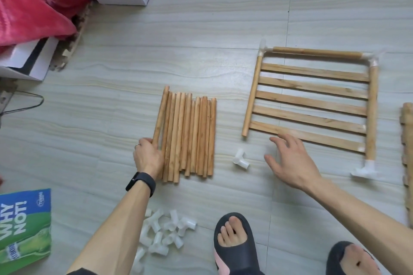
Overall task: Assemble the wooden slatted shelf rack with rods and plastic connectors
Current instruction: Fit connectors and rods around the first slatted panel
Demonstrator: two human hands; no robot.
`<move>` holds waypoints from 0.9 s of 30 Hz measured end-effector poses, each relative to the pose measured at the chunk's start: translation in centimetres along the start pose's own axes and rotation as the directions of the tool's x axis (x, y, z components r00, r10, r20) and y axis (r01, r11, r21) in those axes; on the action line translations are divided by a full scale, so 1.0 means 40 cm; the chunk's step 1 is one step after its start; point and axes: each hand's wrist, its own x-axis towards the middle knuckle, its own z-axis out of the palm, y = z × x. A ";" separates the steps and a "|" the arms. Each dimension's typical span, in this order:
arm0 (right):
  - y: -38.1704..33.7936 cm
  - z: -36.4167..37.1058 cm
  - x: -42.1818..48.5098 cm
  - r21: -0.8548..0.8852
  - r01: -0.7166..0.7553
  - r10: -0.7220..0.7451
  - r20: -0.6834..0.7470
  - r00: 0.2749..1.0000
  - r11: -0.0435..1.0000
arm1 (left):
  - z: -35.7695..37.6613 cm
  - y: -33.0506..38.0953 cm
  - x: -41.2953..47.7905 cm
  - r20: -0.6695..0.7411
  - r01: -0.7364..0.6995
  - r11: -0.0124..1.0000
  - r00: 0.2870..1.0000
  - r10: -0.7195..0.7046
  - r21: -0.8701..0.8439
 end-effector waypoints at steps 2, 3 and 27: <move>-0.024 0.000 -0.031 0.300 -0.068 0.086 -0.047 0.995 0.951 | -0.007 0.041 -0.033 -0.098 -0.253 0.967 0.964 0.249 -0.033; -0.039 -0.004 -0.047 0.461 -0.123 0.140 -0.003 0.990 0.879 | -0.008 0.068 -0.060 -0.129 -0.400 0.915 0.911 0.392 -0.047; 0.132 -0.064 -0.217 0.974 -0.103 0.770 0.222 0.598 -0.200 | 0.258 0.280 -0.373 0.384 -0.635 0.750 0.655 0.650 -0.186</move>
